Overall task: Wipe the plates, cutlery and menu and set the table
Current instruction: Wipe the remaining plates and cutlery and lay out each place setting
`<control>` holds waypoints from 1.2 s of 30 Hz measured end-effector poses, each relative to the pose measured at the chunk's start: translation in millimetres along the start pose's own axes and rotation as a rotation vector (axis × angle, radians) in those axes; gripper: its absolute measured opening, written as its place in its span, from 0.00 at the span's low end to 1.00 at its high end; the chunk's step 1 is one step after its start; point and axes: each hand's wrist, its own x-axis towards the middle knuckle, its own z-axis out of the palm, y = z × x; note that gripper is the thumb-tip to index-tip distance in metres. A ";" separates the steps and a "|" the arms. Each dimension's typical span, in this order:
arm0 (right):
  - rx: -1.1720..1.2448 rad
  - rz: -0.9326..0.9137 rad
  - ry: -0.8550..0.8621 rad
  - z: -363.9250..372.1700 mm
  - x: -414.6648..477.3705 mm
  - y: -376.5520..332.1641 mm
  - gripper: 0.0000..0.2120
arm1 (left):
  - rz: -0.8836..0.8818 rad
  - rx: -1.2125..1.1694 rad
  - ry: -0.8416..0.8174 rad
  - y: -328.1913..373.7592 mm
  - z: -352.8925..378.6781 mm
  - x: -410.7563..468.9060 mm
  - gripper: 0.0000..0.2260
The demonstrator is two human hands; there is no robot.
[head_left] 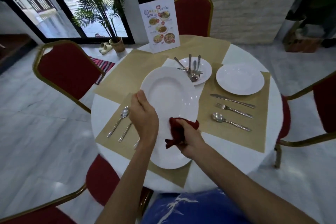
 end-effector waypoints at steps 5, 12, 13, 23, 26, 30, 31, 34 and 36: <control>-0.353 -0.245 -0.030 -4.8 -0.4 -56.3 0.14 | -0.192 -0.144 -0.078 -5.5 -26.1 -2.3 0.16; -1.388 -0.601 -0.213 5.8 -29.5 -143.3 0.20 | -0.477 -0.104 -0.800 11.4 -50.9 57.5 0.12; -1.552 -0.643 -0.246 19.9 -35.6 -146.0 0.16 | -0.378 -0.019 -0.871 15.0 -47.5 59.3 0.13; -1.030 -0.652 0.040 38.7 -2.9 -109.4 0.09 | -0.031 0.060 -0.473 2.5 -50.4 86.1 0.13; -0.458 -0.347 0.122 50.1 6.0 -38.0 0.11 | -0.255 -0.177 -0.160 -6.5 -25.7 86.1 0.14; -0.072 -0.038 0.085 100.0 20.1 14.5 0.13 | -0.571 -0.385 0.131 -19.3 10.2 54.1 0.12; -0.108 -0.044 0.098 108.4 28.0 15.3 0.13 | -0.614 -0.427 0.159 -23.9 10.5 55.1 0.10; -0.334 -0.157 0.116 123.8 53.8 -2.1 0.11 | -0.707 -0.410 0.115 -56.6 -0.5 83.7 0.08; -0.504 -0.271 0.145 131.8 78.8 -21.3 0.10 | -0.726 -0.348 0.036 -87.3 -11.4 110.5 0.12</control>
